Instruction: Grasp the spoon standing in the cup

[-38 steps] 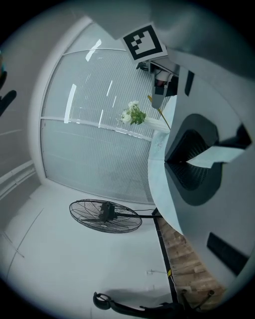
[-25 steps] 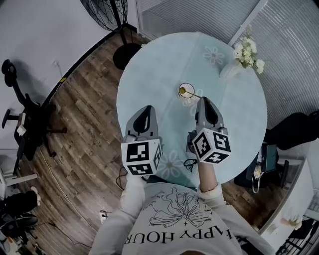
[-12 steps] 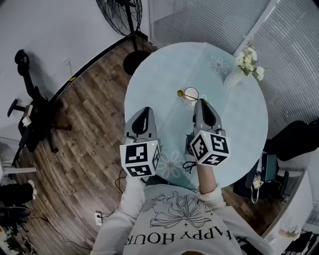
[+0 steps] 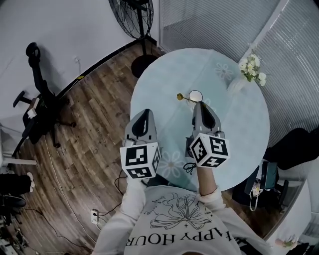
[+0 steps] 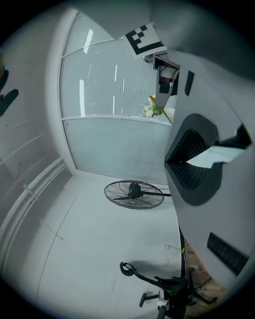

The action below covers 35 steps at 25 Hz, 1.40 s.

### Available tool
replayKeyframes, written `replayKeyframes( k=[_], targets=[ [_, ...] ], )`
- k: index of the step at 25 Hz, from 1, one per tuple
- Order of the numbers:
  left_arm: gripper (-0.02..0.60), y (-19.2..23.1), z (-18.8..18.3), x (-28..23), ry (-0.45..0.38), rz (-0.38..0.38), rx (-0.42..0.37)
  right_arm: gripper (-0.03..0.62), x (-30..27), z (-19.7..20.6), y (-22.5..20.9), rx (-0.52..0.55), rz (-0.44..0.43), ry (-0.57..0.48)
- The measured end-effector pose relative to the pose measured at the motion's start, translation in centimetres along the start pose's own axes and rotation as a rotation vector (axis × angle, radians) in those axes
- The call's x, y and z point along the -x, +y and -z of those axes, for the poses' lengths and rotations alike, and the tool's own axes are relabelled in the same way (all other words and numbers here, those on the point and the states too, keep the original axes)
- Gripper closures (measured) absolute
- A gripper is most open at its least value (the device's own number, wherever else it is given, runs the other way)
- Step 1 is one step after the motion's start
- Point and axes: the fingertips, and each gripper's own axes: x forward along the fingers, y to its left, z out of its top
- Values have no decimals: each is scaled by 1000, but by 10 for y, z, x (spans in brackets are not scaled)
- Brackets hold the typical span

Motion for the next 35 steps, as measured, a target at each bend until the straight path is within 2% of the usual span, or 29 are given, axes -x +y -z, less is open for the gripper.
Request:
replayKeyframes(
  k=[8,35],
  targets=[
    [575,6,-6,16,-27,-30,1,579,7,-2,15,7,-37,-2],
    [575,12,-13,39,-54,-58,3,579,17,-4,37,37,-85,1]
  ],
)
